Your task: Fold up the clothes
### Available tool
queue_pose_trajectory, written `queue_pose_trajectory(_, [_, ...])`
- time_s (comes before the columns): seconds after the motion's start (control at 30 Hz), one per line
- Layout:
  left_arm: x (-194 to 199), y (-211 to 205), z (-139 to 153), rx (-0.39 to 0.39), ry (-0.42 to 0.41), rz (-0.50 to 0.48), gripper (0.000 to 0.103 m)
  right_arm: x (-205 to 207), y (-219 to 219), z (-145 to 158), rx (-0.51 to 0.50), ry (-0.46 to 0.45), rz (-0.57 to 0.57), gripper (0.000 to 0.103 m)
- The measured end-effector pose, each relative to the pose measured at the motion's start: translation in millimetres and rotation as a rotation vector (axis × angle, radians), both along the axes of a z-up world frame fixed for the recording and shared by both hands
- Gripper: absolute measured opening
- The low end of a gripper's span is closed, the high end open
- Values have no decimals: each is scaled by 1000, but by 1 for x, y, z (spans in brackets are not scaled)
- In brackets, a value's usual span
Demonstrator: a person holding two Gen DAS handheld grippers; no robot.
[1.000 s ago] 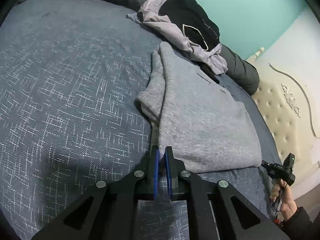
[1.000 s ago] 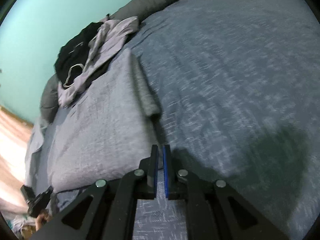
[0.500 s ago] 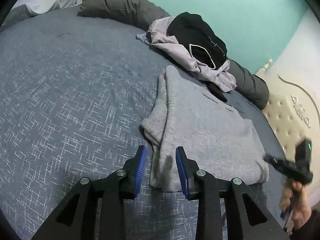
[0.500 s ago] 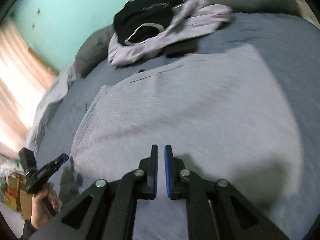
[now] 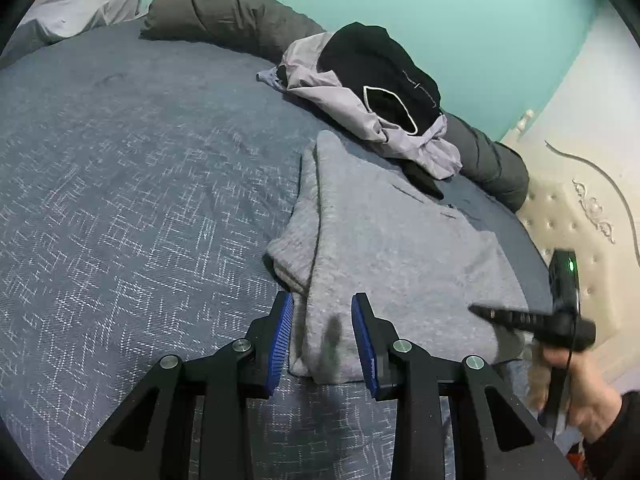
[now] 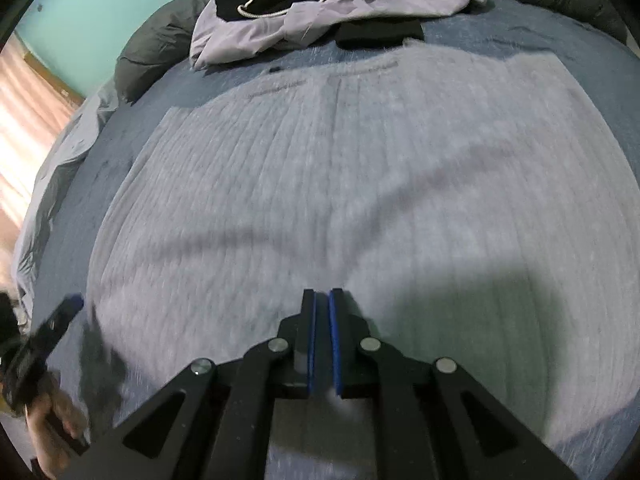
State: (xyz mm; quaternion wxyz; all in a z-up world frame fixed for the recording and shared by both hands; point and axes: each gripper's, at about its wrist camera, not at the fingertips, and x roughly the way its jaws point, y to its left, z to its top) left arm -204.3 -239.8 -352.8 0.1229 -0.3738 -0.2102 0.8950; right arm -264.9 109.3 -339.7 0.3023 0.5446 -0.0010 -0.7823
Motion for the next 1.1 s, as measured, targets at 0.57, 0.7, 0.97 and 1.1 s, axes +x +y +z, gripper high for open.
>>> queue_pose_trajectory(0.57, [0,0,-4,-1,-15,-4,37,-98,-41,6,90,-27,-73,4])
queue_pose_trajectory(0.7, [-1,2,-3,-6,-17,-8,38,-91,-39,5,73,-55,-80,4])
queue_pose_trajectory(0.97, [1,2,-4,10,-22,-5,44,-31,-7,-1,16,-74,-31,4])
queue_pose_trajectory(1.1, [3,8,-4,-2,-21,-15,44,-21,-3,6,24,-57,-17,4])
